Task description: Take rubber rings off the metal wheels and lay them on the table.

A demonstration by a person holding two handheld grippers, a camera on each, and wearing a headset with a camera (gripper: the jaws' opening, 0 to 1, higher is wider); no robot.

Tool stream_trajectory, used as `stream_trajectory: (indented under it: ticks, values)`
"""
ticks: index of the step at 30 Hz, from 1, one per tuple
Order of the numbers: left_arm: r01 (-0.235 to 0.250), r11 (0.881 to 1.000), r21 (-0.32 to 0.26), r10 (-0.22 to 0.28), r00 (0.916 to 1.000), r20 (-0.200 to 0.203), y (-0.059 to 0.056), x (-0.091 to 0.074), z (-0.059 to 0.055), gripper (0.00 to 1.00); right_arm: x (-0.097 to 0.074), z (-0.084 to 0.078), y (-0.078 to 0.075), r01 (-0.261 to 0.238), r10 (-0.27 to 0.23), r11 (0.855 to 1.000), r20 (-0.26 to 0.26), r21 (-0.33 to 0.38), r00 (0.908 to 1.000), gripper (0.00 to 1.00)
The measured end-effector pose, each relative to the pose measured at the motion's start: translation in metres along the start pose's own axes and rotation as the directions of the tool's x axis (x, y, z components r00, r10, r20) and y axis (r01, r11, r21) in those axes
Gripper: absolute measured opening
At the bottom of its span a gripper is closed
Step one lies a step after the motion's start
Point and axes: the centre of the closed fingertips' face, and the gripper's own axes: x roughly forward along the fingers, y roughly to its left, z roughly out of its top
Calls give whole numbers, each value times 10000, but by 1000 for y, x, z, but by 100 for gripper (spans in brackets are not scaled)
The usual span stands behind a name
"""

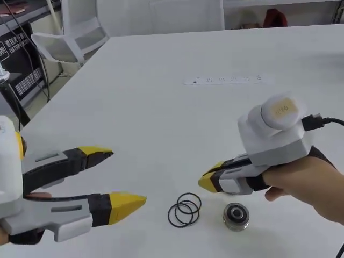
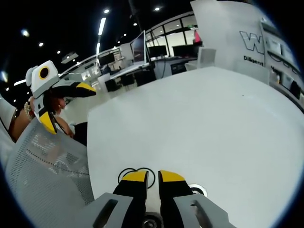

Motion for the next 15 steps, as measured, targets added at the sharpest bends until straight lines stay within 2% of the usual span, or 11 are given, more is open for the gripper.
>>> stream_trajectory:
  ticks: [3,8,11,15]
  values:
    - [14,9995,301,-16,10000,39,3,3,12,61,-6,3,-6,187,-190,9997,187,152,9996,6]
    - [207,9962,844,-236,9992,331,5,14,38,61,-14,5,-20,496,-516,9977,428,451,9978,6]
    - [404,9898,1366,-471,9978,468,4,25,54,60,-19,4,-30,675,-716,9948,534,758,9960,6]
    - [743,9822,1727,-840,9953,491,0,40,67,59,-28,5,-40,855,-945,9900,769,1126,9925,6]
